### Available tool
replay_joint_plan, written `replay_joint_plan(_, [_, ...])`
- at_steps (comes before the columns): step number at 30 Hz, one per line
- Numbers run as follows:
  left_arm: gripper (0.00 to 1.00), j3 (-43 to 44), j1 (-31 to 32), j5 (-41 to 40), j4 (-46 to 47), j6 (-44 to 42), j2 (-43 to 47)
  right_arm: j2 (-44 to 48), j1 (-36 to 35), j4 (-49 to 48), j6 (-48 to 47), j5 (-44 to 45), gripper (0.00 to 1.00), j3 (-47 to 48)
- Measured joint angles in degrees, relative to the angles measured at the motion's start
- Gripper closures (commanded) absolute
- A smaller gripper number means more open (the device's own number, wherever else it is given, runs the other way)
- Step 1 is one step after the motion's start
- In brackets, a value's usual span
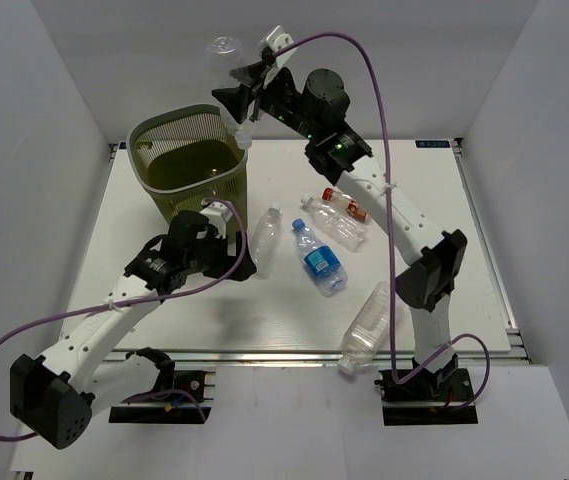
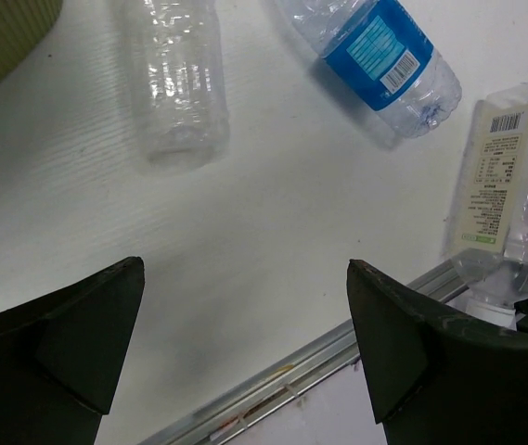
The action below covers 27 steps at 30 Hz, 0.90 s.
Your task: Put the plastic bottles in the bin
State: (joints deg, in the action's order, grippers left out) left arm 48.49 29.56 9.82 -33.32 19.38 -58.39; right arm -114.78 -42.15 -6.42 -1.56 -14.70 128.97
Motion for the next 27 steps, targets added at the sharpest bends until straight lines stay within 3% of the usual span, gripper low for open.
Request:
replay_joint_plan(5, [0.0,-0.28,2.01,-0.59,4.96,0.22,-4.22,-6.23,-0.61,-9.49,6.14,-0.9,0.76,0.35])
replay_joint_plan(6, [0.0,-0.28,2.51,-1.01,5.95,0.22,-4.98,-7.69,-0.76,-10.51,7.06,-0.96,0.65,0.46])
replay_joint_plan(7, [0.0,-0.26,2.99,-1.44,6.86,0.22,-5.86,-9.18,-0.92,-11.1,7.65,-0.94,0.22,0.85])
replay_joint_plan(8, [0.0,-0.22,3.5,-1.97,7.58,0.22,-6.86,-10.64,-1.09,-11.72,8.61,-1.05,0.1,1.03])
replay_joint_plan(14, [0.0,1.29,6.78,-10.8,9.18,0.22,-12.98,-13.51,-1.4,-11.15,9.29,-1.88,0.1,0.52])
replay_joint_plan(18, [0.0,3.21,8.39,-17.14,10.01,0.17,-16.9,-9.57,-0.11,-7.08,6.95,0.5,0.11,-0.83])
replay_joint_plan(19, [0.0,3.63,8.61,-18.64,10.27,0.17,-18.01,-7.43,0.81,-5.22,6.36,1.27,0.17,-1.9])
replay_joint_plan(20, [0.0,4.02,8.94,-20.22,10.62,0.17,-19.21,-4.85,2.12,-3.04,5.66,1.97,0.43,-3.13])
replay_joint_plan(22, [0.0,4.59,9.31,-22.64,11.74,0.17,-21.73,0.85,5.6,1.68,4.59,3.23,0.77,-6.29])
replay_joint_plan(23, [0.0,4.83,9.53,-23.47,12.13,0.13,-23.02,4.87,8.26,4.28,4.17,4.2,0.99,-9.09])
replay_joint_plan(25, [0.0,5.64,9.88,-25.09,12.76,-0.04,-26.25,12.22,13.92,8.74,3.32,5.38,1.0,-14.86])
replay_joint_plan(27, [0.0,6.58,10.05,-26.18,13.68,-0.17,-29.73,19.32,20.04,12.9,2.05,6.01,0.82,-21.81])
